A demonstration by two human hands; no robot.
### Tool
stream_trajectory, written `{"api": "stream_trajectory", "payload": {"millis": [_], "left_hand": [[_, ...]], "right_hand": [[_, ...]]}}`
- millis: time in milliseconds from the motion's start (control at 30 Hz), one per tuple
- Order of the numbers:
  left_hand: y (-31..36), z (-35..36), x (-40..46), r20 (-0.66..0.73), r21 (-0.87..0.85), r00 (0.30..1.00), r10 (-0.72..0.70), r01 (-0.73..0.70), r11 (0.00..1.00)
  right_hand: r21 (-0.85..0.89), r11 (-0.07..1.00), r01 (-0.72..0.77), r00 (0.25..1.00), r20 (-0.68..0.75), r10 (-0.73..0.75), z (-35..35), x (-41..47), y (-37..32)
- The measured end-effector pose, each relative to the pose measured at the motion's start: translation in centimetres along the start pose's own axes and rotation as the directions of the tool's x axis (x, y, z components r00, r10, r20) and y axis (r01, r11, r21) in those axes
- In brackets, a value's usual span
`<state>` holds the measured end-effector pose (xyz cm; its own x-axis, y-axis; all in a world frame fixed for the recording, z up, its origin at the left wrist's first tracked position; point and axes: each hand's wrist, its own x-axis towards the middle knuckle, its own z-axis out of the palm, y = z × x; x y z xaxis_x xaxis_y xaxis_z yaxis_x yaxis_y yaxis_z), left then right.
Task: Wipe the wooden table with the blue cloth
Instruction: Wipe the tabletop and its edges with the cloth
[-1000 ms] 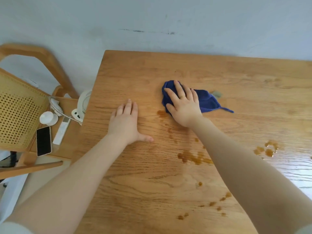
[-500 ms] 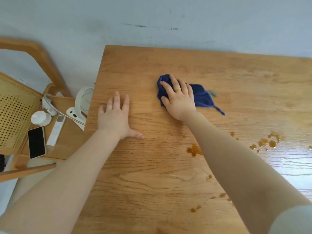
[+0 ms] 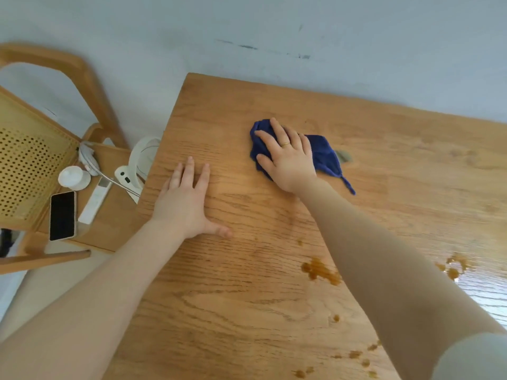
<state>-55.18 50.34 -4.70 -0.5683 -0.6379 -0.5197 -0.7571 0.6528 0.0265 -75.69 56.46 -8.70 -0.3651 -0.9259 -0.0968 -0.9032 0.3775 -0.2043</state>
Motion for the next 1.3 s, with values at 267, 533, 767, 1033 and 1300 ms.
{"api": "stream_trajectory", "payload": {"millis": [267, 533, 767, 1033, 1300], "left_hand": [[0.1, -0.1, -0.3, -0.013, -0.053, 1.0, -0.022, 0.021, 0.998], [0.4, -0.4, -0.4, -0.017, -0.083, 0.999, -0.028, 0.027, 0.996], [-2.6, -0.5, -0.2, -0.021, -0.205, 0.991, 0.13, -0.131, 0.97], [-8.4, -0.9, -1.1, -0.103, -0.124, 0.985, 0.138, -0.15, 0.981], [-11.1, 0.3, -0.8, -0.085, -0.505, 0.988, 0.131, -0.156, 0.849]], "right_hand": [[0.026, 0.965, 0.261, 0.965, 0.012, -0.261, 1.2, -6.2, -4.0], [0.016, 0.979, 0.201, 0.976, 0.085, -0.202, 0.0, 1.2, -2.6], [0.015, 0.989, 0.145, 0.989, 0.007, -0.145, 1.4, -1.2, -5.7], [-0.012, 0.965, 0.264, 0.965, 0.018, -0.263, 1.4, -1.1, -7.8], [0.047, 0.998, 0.049, 0.999, 0.012, -0.05, 3.1, 0.4, -15.2]]}}
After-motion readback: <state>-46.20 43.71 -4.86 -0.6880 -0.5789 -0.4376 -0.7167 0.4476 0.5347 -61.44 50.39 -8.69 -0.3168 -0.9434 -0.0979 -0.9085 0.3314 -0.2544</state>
